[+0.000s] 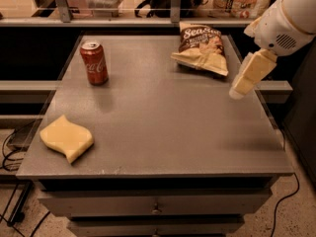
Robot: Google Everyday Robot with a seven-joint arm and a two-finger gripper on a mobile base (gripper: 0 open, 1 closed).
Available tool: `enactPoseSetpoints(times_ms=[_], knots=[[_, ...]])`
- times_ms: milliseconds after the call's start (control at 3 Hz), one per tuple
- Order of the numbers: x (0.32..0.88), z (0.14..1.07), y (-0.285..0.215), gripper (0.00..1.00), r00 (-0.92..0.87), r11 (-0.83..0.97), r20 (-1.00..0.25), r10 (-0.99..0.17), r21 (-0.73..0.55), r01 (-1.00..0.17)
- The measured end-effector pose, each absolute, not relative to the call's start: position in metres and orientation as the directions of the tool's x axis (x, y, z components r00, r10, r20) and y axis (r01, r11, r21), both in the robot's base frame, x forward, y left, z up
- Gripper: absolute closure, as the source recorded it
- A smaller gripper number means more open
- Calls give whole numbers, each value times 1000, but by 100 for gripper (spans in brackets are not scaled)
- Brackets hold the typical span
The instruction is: Move brown chip bag near sponge
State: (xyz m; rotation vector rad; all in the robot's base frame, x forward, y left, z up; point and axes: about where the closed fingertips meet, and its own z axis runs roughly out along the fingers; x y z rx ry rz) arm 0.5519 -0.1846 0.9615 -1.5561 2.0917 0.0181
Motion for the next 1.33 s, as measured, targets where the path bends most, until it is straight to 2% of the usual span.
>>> enactPoseSetpoints(times_ms=[333, 1333], knots=[[609, 947, -177, 0, -224, 376, -474, -852, -255, -891], [643, 929, -171, 0, -291, 482, -547, -785, -246, -841]])
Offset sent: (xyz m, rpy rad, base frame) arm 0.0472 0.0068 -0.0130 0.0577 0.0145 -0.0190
